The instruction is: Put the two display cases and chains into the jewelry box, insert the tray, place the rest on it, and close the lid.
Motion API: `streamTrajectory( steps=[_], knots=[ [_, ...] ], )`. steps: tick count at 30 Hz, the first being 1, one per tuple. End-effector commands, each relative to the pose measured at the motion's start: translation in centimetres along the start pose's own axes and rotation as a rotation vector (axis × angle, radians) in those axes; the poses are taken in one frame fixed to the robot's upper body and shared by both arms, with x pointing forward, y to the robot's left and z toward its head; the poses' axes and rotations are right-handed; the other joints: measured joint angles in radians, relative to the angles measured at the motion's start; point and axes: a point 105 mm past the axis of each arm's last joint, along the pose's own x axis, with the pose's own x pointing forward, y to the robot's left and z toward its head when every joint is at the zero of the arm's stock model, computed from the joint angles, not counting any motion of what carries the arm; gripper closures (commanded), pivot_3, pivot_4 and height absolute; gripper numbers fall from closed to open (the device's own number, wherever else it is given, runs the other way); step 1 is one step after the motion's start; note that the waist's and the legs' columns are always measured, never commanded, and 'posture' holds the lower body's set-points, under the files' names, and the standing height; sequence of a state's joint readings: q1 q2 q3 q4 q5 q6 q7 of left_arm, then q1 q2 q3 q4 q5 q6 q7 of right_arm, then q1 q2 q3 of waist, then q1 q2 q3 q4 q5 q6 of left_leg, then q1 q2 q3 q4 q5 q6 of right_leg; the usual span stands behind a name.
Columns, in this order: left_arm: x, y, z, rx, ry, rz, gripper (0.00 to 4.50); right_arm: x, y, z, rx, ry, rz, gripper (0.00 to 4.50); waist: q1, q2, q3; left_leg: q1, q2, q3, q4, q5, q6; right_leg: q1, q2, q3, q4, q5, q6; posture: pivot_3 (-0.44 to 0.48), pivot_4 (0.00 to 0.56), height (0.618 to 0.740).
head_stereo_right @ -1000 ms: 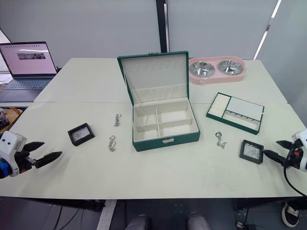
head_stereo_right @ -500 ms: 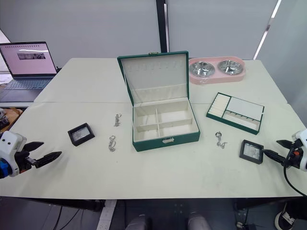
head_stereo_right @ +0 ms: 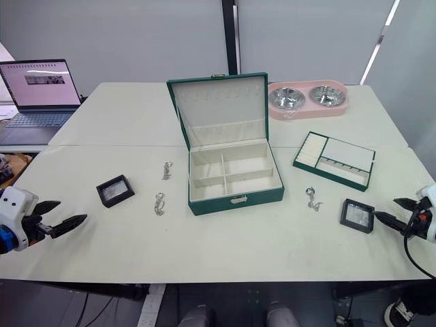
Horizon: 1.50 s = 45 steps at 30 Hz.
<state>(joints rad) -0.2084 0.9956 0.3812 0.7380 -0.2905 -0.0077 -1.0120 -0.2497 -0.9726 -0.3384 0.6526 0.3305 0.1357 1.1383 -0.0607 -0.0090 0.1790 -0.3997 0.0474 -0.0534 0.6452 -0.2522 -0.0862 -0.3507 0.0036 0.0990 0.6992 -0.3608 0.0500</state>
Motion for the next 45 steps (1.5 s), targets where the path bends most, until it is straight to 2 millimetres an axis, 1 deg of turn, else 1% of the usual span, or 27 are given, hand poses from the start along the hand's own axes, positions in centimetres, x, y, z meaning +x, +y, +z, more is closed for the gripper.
streamTrajectory(
  steps=[1, 4, 6, 8, 11, 12, 13, 14, 16, 18, 20, 23, 24, 26, 27, 28, 31, 34, 38, 42, 45],
  knots=[
    [0.2, 0.1, 2.0, 0.002, -0.074, 0.017, 0.02, -0.5, -0.6, 2.9, -0.018, -0.092, -0.043, 0.0, 0.0, 0.0, 0.0, 0.0, 0.0, 0.0, 0.0, 0.0, 0.0, 0.0, 0.0, 0.0, 0.0, 0.0, 0.0, 0.0, 0.15, 0.74],
    [1.2, -1.3, 4.0, -0.017, -0.134, -0.026, 0.02, 0.4, 0.5, 5.4, -0.008, -0.184, -0.01, 0.0, 0.0, 0.0, 0.0, 0.0, 0.0, 0.0, 0.0, 0.0, 0.0, 0.0, 0.0, 0.0, 0.001, 0.0, 0.0, 0.0, 0.15, 0.74],
    [2.2, -3.0, 5.5, -0.018, -0.167, -0.067, 0.02, 1.5, 2.1, 7.3, -0.011, -0.249, 0.032, 0.0, 0.0, 0.0, 0.0, 0.0, 0.0, -0.001, 0.001, 0.0, 0.0, 0.0, 0.0, 0.0, 0.001, 0.0, 0.0, 0.0, 0.15, 0.74],
    [3.3, -4.8, 6.1, -0.003, -0.171, -0.107, 0.02, 2.8, 4.0, 8.8, -0.021, -0.301, 0.078, 0.0, 0.0, 0.0, 0.0, 0.0, 0.001, -0.001, 0.001, 0.0, 0.0, 0.0, 0.0, 0.0, 0.002, 0.0, 0.0, 0.0, 0.15, 0.74],
    [4.8, -7.0, 6.9, 0.007, -0.176, -0.13, 0.57, 4.9, 6.5, 10.1, -0.052, -0.337, 0.13, 0.0, 0.002, 0.0, 0.0, 0.0, 0.0, -0.001, 0.001, 0.0, 0.0, 0.0, 0.0, 0.0, 0.002, 0.0, 0.0, 0.0, 0.15, 0.74],
    [5.3, -8.0, 7.3, 0.019, -0.177, -0.15, 0.87, 5.7, 7.4, 10.5, -0.069, -0.341, 0.147, 0.36, 0.002, 0.0, 0.0, 0.0, 0.0, -0.001, 0.001, 0.0, 0.0, 0.0, 0.0, 0.0, 0.002, 0.0, 0.0, 0.0, 0.15, 0.74],
    [5.7, -9.0, 7.6, 0.029, -0.176, -0.168, 1.21, 6.5, 8.3, 10.8, -0.083, -0.341, 0.169, 0.6, 0.003, 0.0, 0.0, -0.001, 0.0, -0.001, 0.002, 0.0, 0.0, 0.0, 0.0, 0.0, 0.002, 0.0, 0.0, 0.0, 0.15, 0.74],
    [6.1, -9.8, 7.9, 0.035, -0.176, -0.18, 1.52, 7.2, 9.1, 11.1, -0.092, -0.343, 0.192, 0.93, 0.003, 0.0, 0.0, -0.001, 0.0, -0.001, 0.002, 0.0, 0.0, 0.0, 0.0, 0.0, 0.002, 0.0, 0.0, 0.0, 0.15, 0.74],
    [7.0, -11.2, 8.6, 0.037, -0.176, -0.199, 2.12, 8.9, 10.3, 11.5, -0.112, -0.344, 0.218, 1.62, 0.003, 0.0, 0.0, -0.001, 0.0, -0.002, 0.002, 0.0, 0.0, 0.0, 0.0, 0.0, 0.002, 0.0, 0.0, 0.0, 0.15, 0.74],
    [8.1, -12.8, 9.2, 0.039, -0.177, -0.226, 2.8, 10.7, 10.9, 11.7, -0.143, -0.328, 0.211, 2.24, 0.003, 0.0, 0.0, -0.001, 0.0, -0.002, 0.002, 0.0, 0.0, 0.0, 0.0, -0.001, 0.003, 0.0, 0.0, 0.0, 0.15, 0.74],
    [8.9, -14.2, 9.8, 0.033, -0.187, -0.248, 3.44, 12.1, 11.1, 11.6, -0.164, -0.311, 0.197, 2.74, 0.003, 0.0, 0.0, -0.001, 0.0, -0.002, 0.002, 0.0, 0.0, 0.0, 0.0, -0.001, 0.003, 0.0, 0.0, 0.0, 0.15, 0.74],
    [9.9, -15.8, 10.4, 0.025, -0.194, -0.264, 4.42, 13.4, 11.8, 11.5, -0.193, -0.288, 0.205, 3.49, 0.003, 0.0, 0.0, -0.001, 0.0, -0.002, 0.003, 0.0, 0.0, 0.0, 0.0, -0.001, 0.002, 0.0, 0.0, 0.0, 0.15, 0.74],
    [10.3, -16.4, 10.7, 0.022, -0.196, -0.268, 4.5, 13.8, 12.2, 11.2, -0.207, -0.273, 0.213, 3.74, 0.003, 0.0, 0.0, -0.001, 0.0, -0.002, 0.002, 0.0, 0.0, 0.0, 0.0, -0.001, 0.002, 0.0, 0.0, 0.0, 0.15, 0.74],
    [11.0, -17.7, 11.0, 0.023, -0.197, -0.291, 4.5, 14.3, 13.0, 10.8, -0.219, -0.258, 0.238, 4.25, 0.003, 0.0, 0.0, -0.002, 0.0, -0.002, 0.002, 0.0, 0.0, 0.0, 0.0, -0.001, 0.002, 0.0, 0.0, 0.0, 0.15, 0.74],
    [11.1, -18.1, 11.1, 0.023, -0.196, -0.299, 4.5, 14.4, 13.2, 10.7, -0.218, -0.257, 0.247, 4.42, 0.003, 0.0, 0.0, -0.002, 0.0, -0.002, 0.003, 0.0, 0.0, 0.0, 0.0, -0.001, 0.002, 0.0, 0.0, 0.0, 0.15, 0.74],
    [11.3, -18.4, 11.1, 0.028, -0.193, -0.306, 4.5, 14.5, 13.5, 10.8, -0.214, -0.262, 0.257, 4.49, 0.003, 0.0, 0.0, -0.002, 0.0, -0.002, 0.003, 0.0, 0.0, 0.0, 0.0, -0.001, 0.002, 0.0, 0.0, 0.0, 0.15, 0.74],
    [11.9, -19.4, 10.8, 0.04, -0.185, -0.328, 4.5, 14.6, 15.1, 10.8, -0.204, -0.269, 0.32, 4.49, 0.002, 0.0, 0.0, -0.001, 0.0, -0.002, 0.003, 0.0, 0.0, 0.0, 0.0, -0.001, 0.002, 0.0, 0.0, 0.0, 0.15, 0.74],
    [12.3, -19.8, 10.6, 0.047, -0.179, -0.34, 4.5, 14.5, 16.1, 10.6, -0.192, -0.265, 0.358, 4.49, 0.003, 0.0, 0.0, -0.001, 0.0, -0.002, 0.003, 0.0, 0.0, 0.0, 0.0, -0.001, 0.003, 0.0, 0.0, 0.0, 0.15, 0.74],
    [13.1, -20.8, 11.1, 0.054, -0.19, -0.372, 4.5, 14.0, 17.3, 10.0, -0.173, -0.26, 0.395, 4.49, 0.006, 0.0, 0.0, -0.001, -0.001, -0.002, 0.003, 0.0, 0.0, 0.0, -0.001, -0.001, 0.002, 0.0, 0.0, 0.0, 0.15, 0.74],
    [13.9, -21.2, 11.3, 0.07, -0.187, -0.395, 4.5, 13.3, 18.7, 9.2, -0.146, -0.244, 0.437, 4.49, 0.011, 0.0, -0.001, -0.001, -0.001, -0.003, 0.003, 0.0, 0.0, 0.001, 0.0, -0.002, 0.002, 0.0, 0.0, 0.0, 0.15, 0.74],
    [14.1, -21.1, 11.5, 0.074, -0.193, -0.401, 4.5, 13.1, 19.2, 8.8, -0.132, -0.238, 0.439, 4.49, 0.011, -0.001, -0.001, -0.001, -0.001, -0.003, 0.003, 0.0, 0.0, 0.001, 0.0, -0.002, 0.002, 0.0, 0.0, 0.0, 0.15, 0.74]
  ],
)
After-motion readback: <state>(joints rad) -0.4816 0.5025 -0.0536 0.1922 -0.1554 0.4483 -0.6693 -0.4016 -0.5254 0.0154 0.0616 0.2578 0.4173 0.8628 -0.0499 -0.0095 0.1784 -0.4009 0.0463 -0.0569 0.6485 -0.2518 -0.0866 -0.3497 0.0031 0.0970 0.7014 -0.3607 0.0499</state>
